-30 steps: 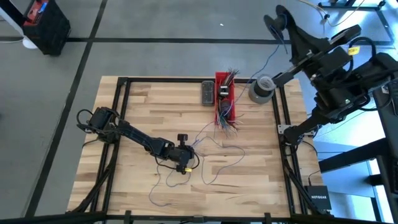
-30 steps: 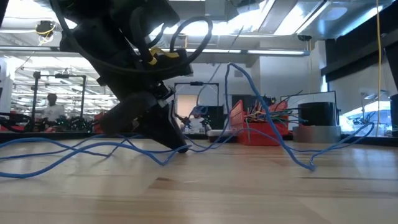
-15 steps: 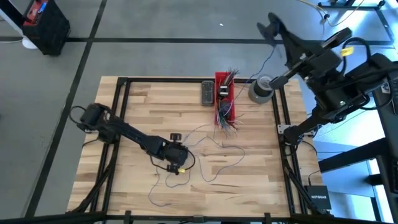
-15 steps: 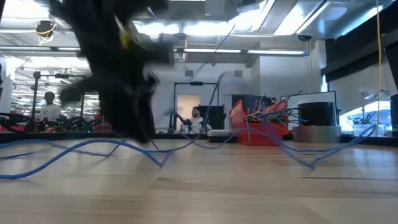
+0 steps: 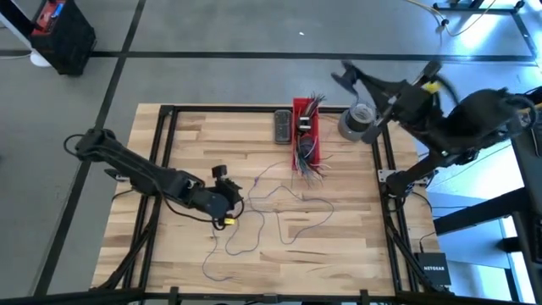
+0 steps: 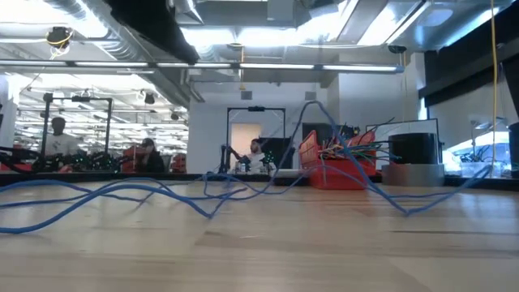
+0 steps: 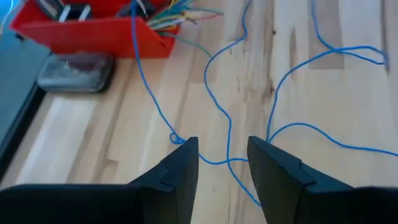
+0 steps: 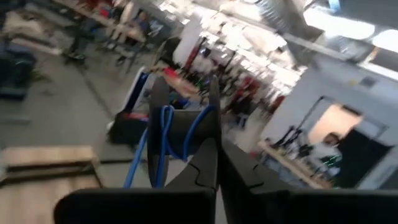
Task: Coil cords
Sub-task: Coil the blue wire into the black spool
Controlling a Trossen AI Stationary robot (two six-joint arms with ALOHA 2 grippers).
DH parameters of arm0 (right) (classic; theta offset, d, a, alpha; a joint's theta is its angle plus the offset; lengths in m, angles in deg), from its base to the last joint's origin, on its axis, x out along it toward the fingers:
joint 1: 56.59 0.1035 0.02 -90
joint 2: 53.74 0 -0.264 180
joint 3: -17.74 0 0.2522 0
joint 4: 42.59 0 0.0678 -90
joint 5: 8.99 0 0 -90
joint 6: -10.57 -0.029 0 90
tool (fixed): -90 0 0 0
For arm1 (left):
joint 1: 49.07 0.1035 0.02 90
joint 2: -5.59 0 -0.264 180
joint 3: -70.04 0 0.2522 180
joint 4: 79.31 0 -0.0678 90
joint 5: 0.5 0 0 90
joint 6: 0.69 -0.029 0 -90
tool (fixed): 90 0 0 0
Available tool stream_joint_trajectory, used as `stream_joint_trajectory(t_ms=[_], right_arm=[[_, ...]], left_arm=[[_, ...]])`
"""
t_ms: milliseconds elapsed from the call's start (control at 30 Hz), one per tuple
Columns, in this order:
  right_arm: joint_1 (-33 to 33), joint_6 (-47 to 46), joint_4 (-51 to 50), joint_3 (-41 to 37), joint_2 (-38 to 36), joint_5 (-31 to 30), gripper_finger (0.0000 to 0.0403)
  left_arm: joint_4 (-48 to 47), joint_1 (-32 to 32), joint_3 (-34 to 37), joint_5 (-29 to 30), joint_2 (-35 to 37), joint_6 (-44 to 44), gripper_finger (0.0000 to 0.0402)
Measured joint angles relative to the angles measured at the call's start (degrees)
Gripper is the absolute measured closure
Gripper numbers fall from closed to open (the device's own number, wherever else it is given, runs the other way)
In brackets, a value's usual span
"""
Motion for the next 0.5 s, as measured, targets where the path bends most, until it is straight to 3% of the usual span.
stream_joint_trajectory(t_ms=[233,367,500], right_arm=[[-4.75,-27.45,-30.62,-0.3,-0.11,2.04,0.0395],[-8.29,-33.34,-36.71,-3.25,0.0,0.04,0.0395],[-10.39,-33.25,-36.31,-5.81,-0.04,0.09,0.0395]], left_arm=[[10.18,5.01,6.77,-2.42,-2.86,5.93,0.027],[19.63,11.04,9.99,-9.57,-6.16,8.24,0.027],[23.59,15.79,10.74,-13.53,-11.96,8.19,0.027]])
